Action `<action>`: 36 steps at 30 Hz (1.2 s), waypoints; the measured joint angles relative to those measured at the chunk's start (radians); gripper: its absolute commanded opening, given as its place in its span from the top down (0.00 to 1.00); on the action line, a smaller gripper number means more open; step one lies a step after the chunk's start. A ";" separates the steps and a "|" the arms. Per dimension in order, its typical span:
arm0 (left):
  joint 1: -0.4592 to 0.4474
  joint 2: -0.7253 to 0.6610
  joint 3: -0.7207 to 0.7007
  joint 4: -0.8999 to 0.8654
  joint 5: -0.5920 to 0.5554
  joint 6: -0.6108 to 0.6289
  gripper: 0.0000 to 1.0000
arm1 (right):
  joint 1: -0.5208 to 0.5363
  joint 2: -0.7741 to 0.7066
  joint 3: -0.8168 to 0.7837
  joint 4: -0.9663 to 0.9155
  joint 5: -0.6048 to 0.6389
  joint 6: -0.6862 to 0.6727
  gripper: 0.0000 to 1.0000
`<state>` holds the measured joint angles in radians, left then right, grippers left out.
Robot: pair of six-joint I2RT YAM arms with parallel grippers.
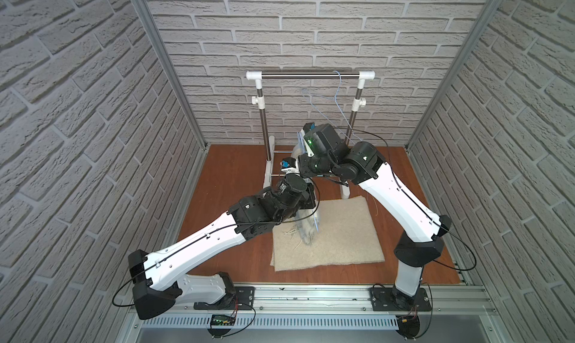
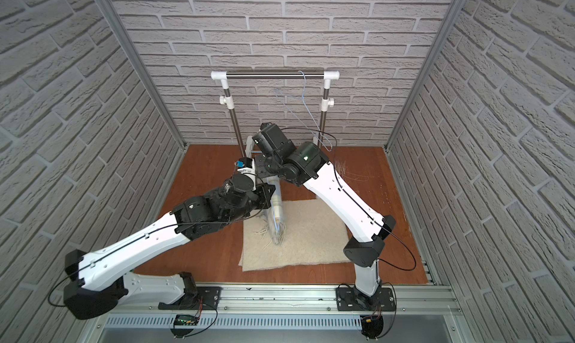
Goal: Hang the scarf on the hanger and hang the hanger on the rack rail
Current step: Hang the scarf on the hanger, then place the hanger at the clothesline.
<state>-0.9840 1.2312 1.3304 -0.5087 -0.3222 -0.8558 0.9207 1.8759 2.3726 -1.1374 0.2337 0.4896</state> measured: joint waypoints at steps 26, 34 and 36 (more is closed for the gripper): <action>0.368 0.237 0.543 -0.448 0.174 0.246 1.00 | -0.124 -0.226 0.027 0.020 -0.059 -0.084 0.15; 0.498 0.419 0.837 -0.502 0.272 0.381 1.00 | -0.208 -0.447 -0.266 0.068 -0.041 -0.097 0.18; 0.526 0.463 0.906 -0.509 0.301 0.413 1.00 | -0.240 -0.446 -0.328 0.075 -0.047 -0.098 0.19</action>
<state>-0.4583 1.6939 2.2364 -1.0172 -0.0212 -0.4427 0.6811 1.4296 2.0445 -1.0622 0.1864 0.3912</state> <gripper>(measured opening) 0.081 0.819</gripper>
